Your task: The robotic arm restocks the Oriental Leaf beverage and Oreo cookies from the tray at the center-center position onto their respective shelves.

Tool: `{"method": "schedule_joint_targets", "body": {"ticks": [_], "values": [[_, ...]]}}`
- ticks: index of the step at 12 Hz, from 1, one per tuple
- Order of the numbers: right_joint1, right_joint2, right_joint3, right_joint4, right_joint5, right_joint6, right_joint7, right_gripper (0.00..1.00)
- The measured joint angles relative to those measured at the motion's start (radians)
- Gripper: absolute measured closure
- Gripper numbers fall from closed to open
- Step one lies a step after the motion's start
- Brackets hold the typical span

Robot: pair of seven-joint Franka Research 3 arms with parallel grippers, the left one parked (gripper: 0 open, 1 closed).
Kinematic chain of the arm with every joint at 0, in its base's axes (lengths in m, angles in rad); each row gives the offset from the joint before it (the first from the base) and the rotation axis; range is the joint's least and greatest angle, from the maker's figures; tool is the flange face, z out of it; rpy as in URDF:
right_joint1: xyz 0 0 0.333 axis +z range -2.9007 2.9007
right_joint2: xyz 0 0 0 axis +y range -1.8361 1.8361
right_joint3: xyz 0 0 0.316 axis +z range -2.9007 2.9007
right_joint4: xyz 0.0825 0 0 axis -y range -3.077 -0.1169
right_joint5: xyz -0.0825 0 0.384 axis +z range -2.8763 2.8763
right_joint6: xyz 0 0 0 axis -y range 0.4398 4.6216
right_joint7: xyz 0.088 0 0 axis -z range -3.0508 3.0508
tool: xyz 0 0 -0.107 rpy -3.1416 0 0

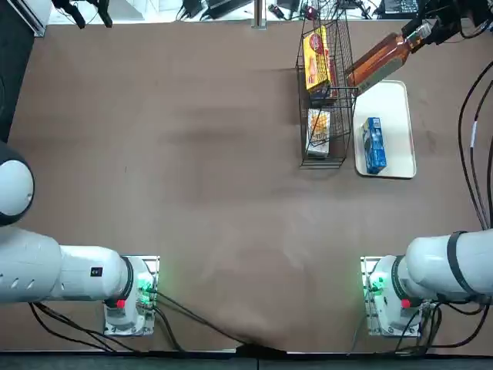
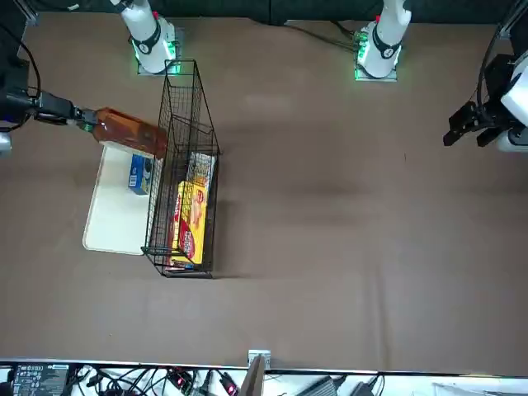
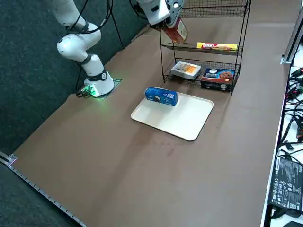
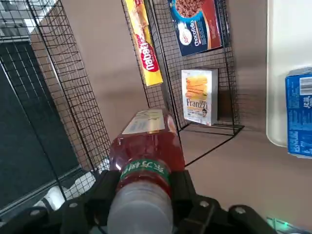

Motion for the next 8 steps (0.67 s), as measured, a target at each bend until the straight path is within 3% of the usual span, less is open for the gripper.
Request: {"method": "schedule_joint_targets", "body": {"ticks": [8], "values": [[0.057, -0.073, 0.027, -0.184, 0.018, 0.161, 0.004, 0.42]]}}
